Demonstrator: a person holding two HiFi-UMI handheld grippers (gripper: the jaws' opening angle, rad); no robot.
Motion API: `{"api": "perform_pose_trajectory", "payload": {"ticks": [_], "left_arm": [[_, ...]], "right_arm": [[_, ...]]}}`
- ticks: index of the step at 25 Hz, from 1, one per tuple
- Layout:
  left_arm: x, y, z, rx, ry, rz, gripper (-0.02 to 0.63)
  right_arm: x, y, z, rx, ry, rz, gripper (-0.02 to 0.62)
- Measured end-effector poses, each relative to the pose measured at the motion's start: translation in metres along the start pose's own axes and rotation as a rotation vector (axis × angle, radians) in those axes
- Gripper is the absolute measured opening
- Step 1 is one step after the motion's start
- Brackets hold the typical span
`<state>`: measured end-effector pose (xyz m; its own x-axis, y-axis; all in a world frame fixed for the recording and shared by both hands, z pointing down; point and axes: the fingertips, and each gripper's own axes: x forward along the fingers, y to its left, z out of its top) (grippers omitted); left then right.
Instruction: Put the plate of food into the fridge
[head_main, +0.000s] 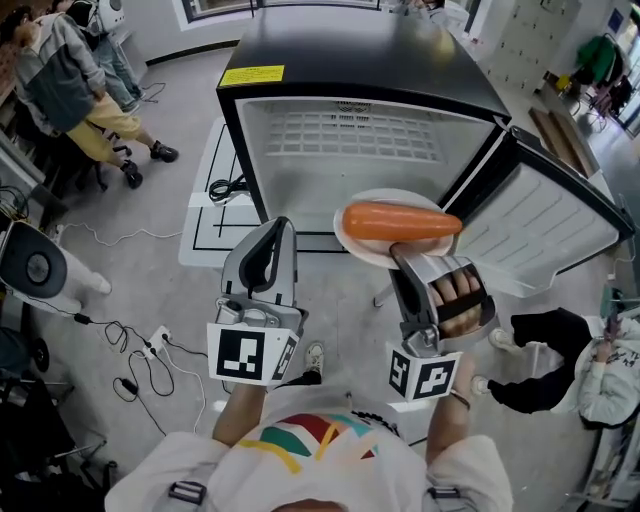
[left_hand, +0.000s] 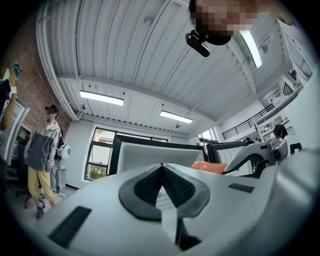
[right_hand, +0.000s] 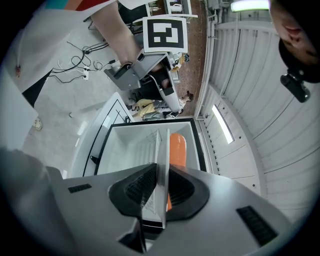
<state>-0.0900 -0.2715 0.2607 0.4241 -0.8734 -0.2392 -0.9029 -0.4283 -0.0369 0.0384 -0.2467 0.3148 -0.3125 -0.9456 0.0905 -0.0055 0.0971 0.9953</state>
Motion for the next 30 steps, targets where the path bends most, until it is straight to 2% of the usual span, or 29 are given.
{"api": "perform_pose_trajectory", "payload": {"ticks": [8, 17, 30], "left_arm": [[0.04, 0.039, -0.01, -0.017, -0.001, -0.024, 0.006], [0.059, 0.044, -0.02, -0.036, 0.011, -0.032, 0.006], [0.08, 0.044, -0.002, 0.031, -0.014, 0.061, 0.006]], "right_arm": [[0.054, -0.011, 0.006, -0.003, 0.008, -0.003, 0.048], [0.07, -0.008, -0.002, -0.001, 0.018, 0.019, 0.048], [0.088, -0.026, -0.019, 0.015, -0.078, -0.045, 0.048]]}}
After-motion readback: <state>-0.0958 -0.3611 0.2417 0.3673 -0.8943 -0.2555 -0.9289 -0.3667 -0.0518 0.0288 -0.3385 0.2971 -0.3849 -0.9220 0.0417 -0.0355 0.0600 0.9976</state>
